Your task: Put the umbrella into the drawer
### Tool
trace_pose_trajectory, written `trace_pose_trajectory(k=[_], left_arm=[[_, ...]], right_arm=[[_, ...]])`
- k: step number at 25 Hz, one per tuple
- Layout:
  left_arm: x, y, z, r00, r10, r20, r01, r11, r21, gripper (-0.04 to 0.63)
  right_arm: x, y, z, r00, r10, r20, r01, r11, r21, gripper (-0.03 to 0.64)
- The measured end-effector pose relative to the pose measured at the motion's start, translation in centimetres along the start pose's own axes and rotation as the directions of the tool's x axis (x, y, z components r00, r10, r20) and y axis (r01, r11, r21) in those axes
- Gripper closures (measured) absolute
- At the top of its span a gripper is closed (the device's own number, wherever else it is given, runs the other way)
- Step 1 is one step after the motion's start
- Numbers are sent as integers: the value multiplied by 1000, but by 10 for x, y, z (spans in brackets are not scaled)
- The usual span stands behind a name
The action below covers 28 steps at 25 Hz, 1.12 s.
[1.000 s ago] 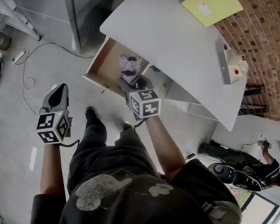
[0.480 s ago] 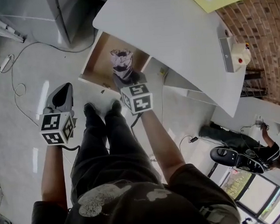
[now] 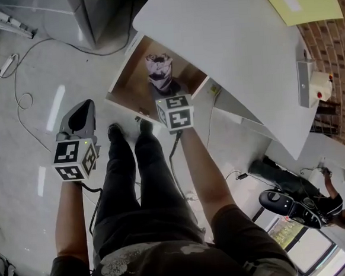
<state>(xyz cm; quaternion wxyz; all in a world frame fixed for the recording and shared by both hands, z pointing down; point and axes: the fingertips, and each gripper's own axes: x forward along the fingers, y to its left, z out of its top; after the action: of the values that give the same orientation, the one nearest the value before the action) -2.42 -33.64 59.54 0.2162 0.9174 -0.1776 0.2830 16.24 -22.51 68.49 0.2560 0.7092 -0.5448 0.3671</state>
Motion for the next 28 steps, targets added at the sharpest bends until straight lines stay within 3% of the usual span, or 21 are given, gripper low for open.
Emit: trace_pose_trajectory(k=[9, 15, 28], left_arm=[[26, 5, -8, 999, 32, 1, -32, 999, -6, 586], [34, 10, -16, 998, 64, -4, -64, 997, -48, 586], [47, 13, -31, 995, 97, -26, -99, 992, -80, 586]], right_arm=[[54, -11, -26, 998, 29, -56, -28, 1000, 12, 389], [82, -15, -34, 996, 38, -86, -35, 999, 42, 388], [117, -20, -43, 986, 53, -156, -38, 994, 100, 383]])
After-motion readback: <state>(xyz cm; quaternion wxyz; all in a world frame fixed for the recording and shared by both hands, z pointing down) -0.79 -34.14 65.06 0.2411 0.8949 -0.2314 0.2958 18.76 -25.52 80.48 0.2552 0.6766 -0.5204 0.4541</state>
